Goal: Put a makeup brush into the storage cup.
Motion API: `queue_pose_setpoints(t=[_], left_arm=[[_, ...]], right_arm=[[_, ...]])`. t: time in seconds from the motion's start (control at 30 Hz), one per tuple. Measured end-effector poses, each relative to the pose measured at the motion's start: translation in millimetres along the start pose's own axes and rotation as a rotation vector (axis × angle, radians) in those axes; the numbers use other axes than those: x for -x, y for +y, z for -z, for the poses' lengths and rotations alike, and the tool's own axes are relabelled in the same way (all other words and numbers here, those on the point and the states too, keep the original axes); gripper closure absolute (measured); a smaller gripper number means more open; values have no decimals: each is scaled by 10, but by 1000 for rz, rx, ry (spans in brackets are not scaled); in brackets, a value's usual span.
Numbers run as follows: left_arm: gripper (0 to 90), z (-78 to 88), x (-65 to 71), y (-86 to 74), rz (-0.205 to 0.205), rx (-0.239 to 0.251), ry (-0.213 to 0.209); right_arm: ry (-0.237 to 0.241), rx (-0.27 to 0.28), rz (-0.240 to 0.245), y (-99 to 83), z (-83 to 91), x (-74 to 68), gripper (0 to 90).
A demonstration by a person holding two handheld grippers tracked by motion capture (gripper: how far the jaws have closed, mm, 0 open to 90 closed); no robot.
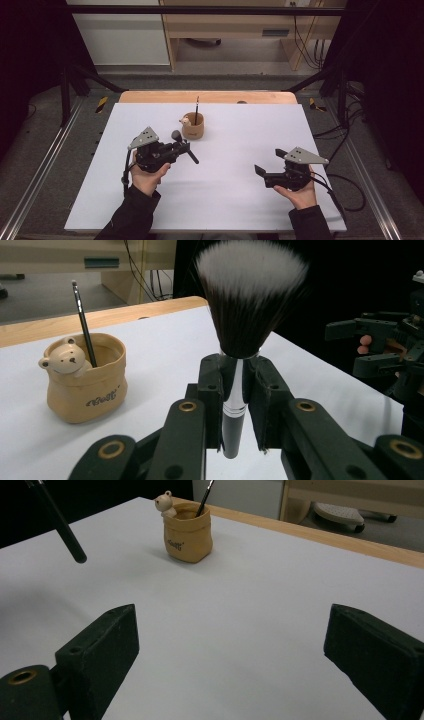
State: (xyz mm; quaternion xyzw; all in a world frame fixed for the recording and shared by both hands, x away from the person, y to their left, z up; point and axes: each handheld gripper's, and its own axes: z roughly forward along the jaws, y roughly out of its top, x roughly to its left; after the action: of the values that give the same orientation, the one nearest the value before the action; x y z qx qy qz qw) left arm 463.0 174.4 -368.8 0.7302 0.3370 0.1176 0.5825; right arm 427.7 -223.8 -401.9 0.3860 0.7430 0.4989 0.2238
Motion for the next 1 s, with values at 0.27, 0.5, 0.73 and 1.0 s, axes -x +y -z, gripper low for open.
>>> queue_pose_setpoints(t=[0.27,0.5,0.73,1.0], left_arm=[[764,-10,-27,54,-15,-3,15],[764,-33,-65,100,-26,-15,28],[764,-68,-103,174,-35,-16,37],[765,-116,-118,302,-70,-35,62]], right_arm=[[-6,0,-27,-46,35,66,83],[-21,-6,-30,-68,65,77,78],[-31,-4,-24,-73,85,77,74],[-29,-6,-20,-83,89,70,73]])
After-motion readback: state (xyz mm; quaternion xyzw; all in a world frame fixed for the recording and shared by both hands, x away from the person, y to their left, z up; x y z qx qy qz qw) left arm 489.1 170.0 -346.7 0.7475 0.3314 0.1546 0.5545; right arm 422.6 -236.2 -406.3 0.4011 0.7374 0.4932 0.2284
